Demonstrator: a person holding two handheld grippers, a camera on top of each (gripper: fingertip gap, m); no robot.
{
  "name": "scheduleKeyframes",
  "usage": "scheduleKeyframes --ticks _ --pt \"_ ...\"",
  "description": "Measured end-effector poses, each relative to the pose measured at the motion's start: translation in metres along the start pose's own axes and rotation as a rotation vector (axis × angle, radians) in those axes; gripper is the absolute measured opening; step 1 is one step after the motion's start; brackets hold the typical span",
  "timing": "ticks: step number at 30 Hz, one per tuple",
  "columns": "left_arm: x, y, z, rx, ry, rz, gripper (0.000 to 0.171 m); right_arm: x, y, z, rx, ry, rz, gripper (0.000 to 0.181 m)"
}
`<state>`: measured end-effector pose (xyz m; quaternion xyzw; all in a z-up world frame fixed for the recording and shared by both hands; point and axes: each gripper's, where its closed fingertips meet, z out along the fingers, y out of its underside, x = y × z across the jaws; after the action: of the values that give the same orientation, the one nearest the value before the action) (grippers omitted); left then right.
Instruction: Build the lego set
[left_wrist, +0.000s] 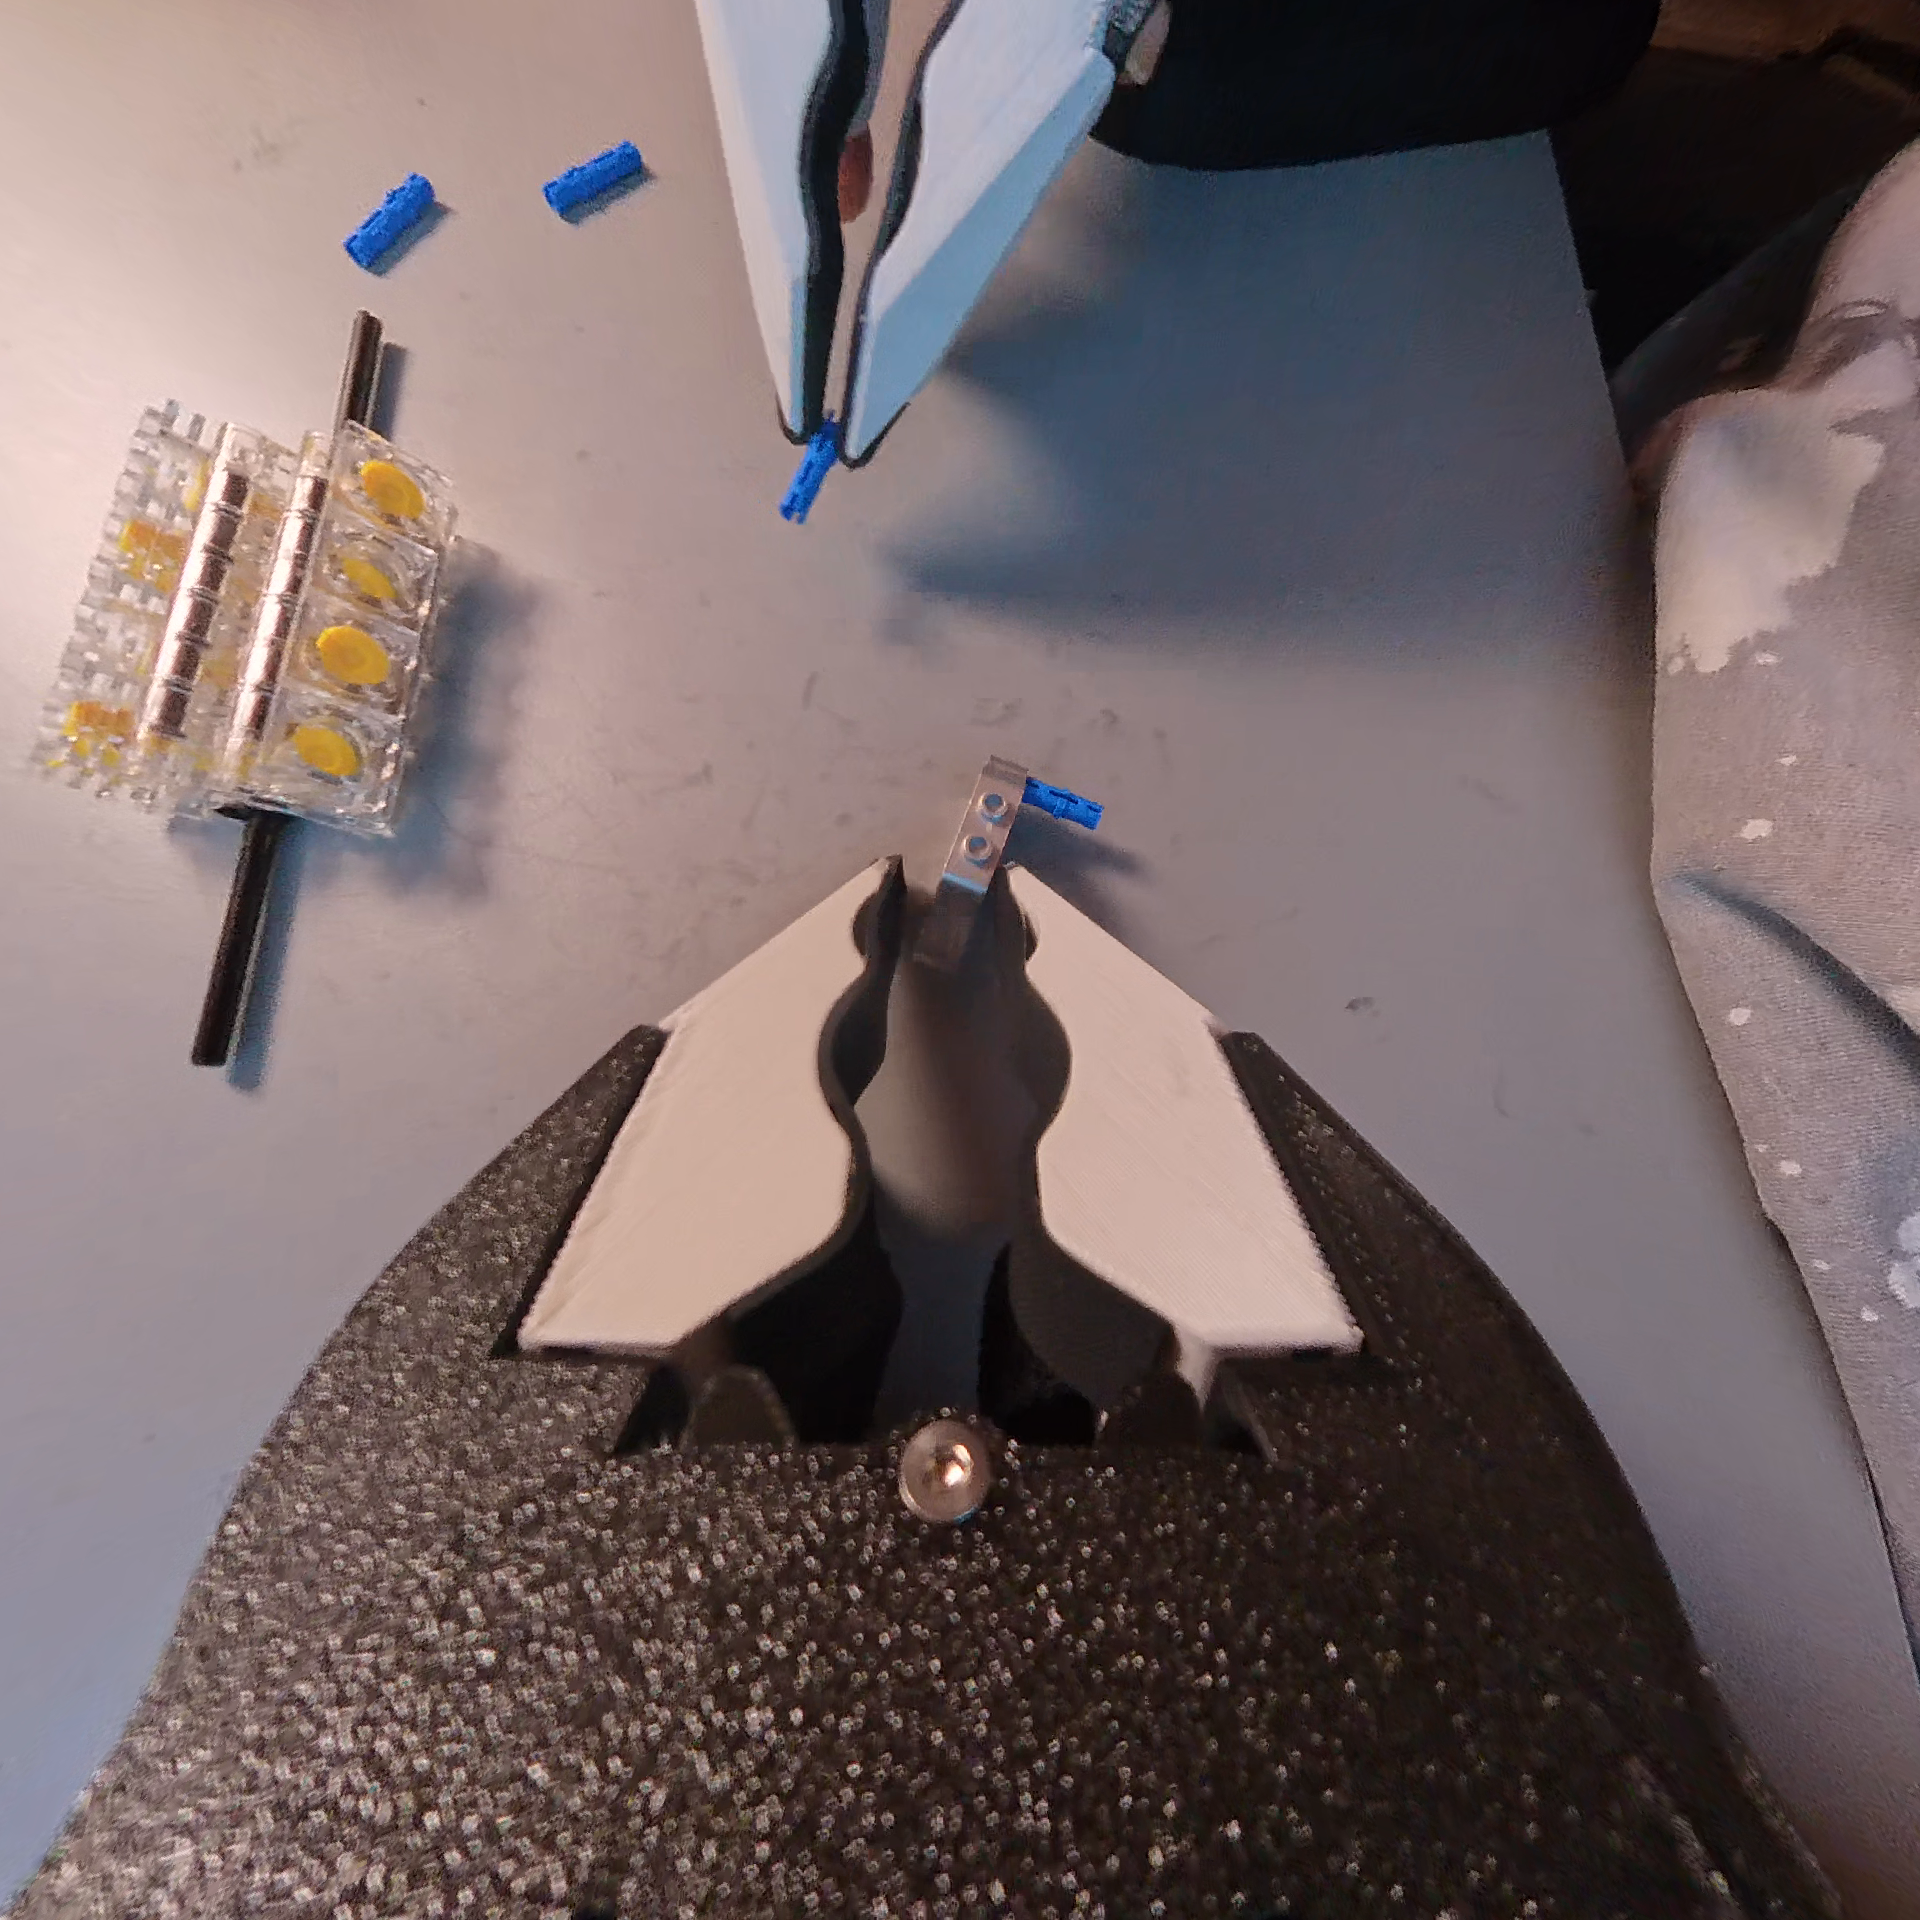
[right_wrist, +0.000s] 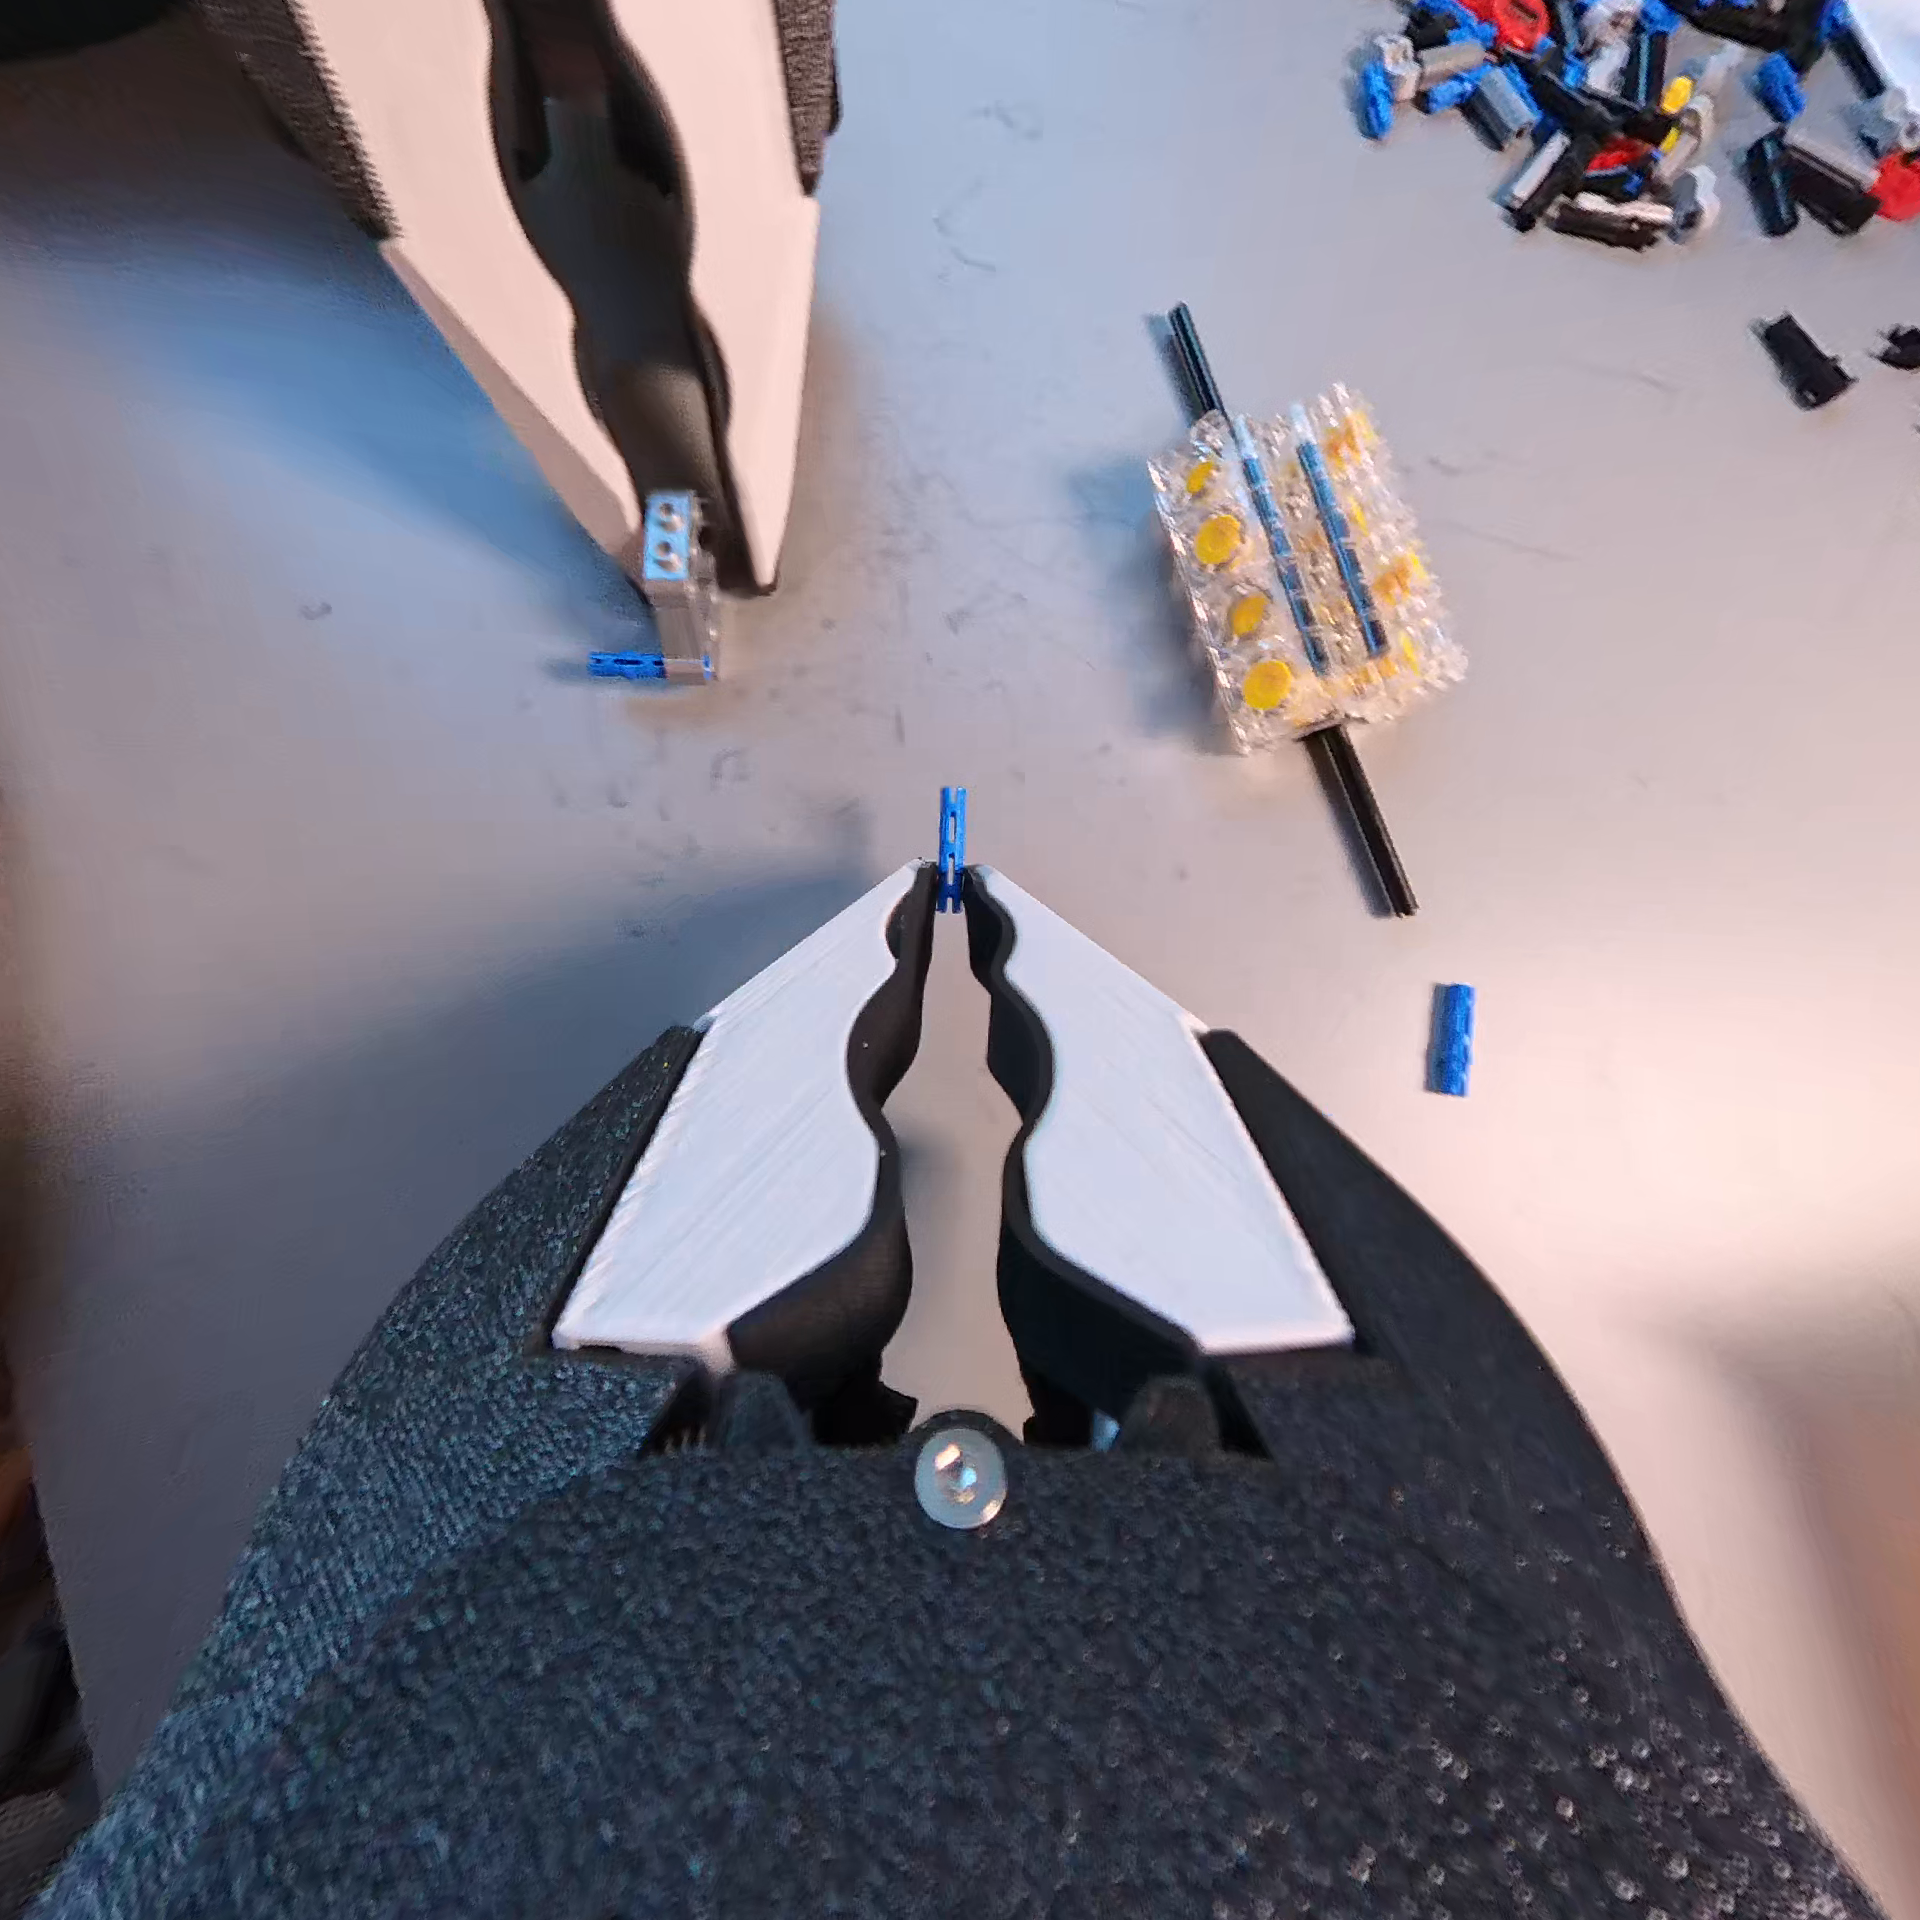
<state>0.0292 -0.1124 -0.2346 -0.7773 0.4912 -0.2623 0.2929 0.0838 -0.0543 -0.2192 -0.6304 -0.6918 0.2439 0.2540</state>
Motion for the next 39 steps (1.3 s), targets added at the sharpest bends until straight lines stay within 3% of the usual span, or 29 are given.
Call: scheduleKeyframes --ticks 6,10,14,21,24,29,36,39 --pt "-0.012 -0.013 -0.014 0.087 -0.023 -0.092 0.013 -0.008 -0.005 0.002 0.005 -0.023 -0.022 0.003" --pt "-0.021 -0.006 -0.005 0.065 -0.018 -0.209 0.005 -0.013 -0.008 0.001 0.016 -0.031 -0.033 0.003" --pt "-0.017 -0.009 -0.006 0.073 0.033 -0.252 0.009 -0.016 -0.013 0.000 0.032 -0.039 -0.037 0.003" --pt "0.005 -0.002 -0.007 0.018 0.120 -0.217 0.019 -0.021 -0.024 -0.001 0.024 -0.065 -0.091 0.003" --pt "0.017 -0.014 -0.012 0.072 0.179 -0.186 0.019 -0.025 -0.031 0.001 0.028 -0.079 -0.114 0.003" --pt "0.002 -0.039 -0.024 0.207 0.057 -0.119 0.020 -0.037 -0.044 0.004 0.038 -0.120 -0.166 0.003" --pt "0.010 -0.041 -0.021 0.197 0.056 -0.072 0.002 -0.045 -0.066 0.000 0.086 -0.130 -0.233 0.003" --pt "0.012 -0.052 -0.030 0.271 0.083 -0.082 0.002 -0.045 -0.074 -0.009 0.141 -0.120 -0.247 0.003"
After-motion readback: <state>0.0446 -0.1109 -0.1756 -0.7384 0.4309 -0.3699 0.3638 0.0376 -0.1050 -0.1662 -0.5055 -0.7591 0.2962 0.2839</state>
